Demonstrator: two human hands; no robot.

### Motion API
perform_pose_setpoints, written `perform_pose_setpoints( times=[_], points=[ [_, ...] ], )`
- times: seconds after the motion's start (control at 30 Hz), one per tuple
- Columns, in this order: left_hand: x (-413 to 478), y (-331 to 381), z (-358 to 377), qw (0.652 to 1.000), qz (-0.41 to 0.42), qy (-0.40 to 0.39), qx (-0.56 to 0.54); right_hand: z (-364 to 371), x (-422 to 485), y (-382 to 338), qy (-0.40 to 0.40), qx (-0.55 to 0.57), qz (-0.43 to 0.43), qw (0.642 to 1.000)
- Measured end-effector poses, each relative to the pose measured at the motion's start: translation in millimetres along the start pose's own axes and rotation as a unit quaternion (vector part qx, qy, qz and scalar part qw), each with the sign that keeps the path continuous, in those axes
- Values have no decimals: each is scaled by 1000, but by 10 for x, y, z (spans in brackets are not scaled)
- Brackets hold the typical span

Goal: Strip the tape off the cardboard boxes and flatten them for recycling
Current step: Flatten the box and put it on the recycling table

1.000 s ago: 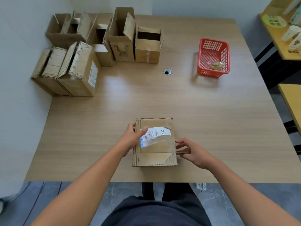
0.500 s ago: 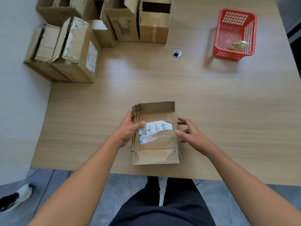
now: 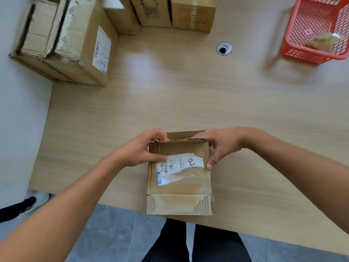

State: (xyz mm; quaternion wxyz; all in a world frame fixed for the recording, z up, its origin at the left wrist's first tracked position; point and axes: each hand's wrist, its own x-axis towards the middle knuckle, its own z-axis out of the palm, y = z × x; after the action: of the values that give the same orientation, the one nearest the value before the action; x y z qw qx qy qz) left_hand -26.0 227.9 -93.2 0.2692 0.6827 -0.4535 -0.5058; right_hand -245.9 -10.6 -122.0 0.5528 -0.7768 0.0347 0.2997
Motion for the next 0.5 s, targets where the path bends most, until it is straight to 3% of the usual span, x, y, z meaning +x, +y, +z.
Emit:
perform_pose_setpoints(
  times=[0.1, 0.2, 0.33, 0.43, 0.5],
  points=[
    [58, 5, -52, 998, -39, -15, 41, -46, 76, 8, -38, 19, -14, 999],
    [88, 13, -64, 997, -18, -7, 79, 4, 18, 35, -1, 30, -5, 1000],
    [-67, -87, -30, 992, -57, 80, 84, 288, -140, 54, 177, 35, 13, 984],
    [-258, -243, 206, 982, -114, 138, -56, 605, -202, 41, 350, 27, 59, 934],
    [-349, -354, 396, 959, -151, 206, -124, 846, -154, -16, 410, 8, 100, 907]
  ],
)
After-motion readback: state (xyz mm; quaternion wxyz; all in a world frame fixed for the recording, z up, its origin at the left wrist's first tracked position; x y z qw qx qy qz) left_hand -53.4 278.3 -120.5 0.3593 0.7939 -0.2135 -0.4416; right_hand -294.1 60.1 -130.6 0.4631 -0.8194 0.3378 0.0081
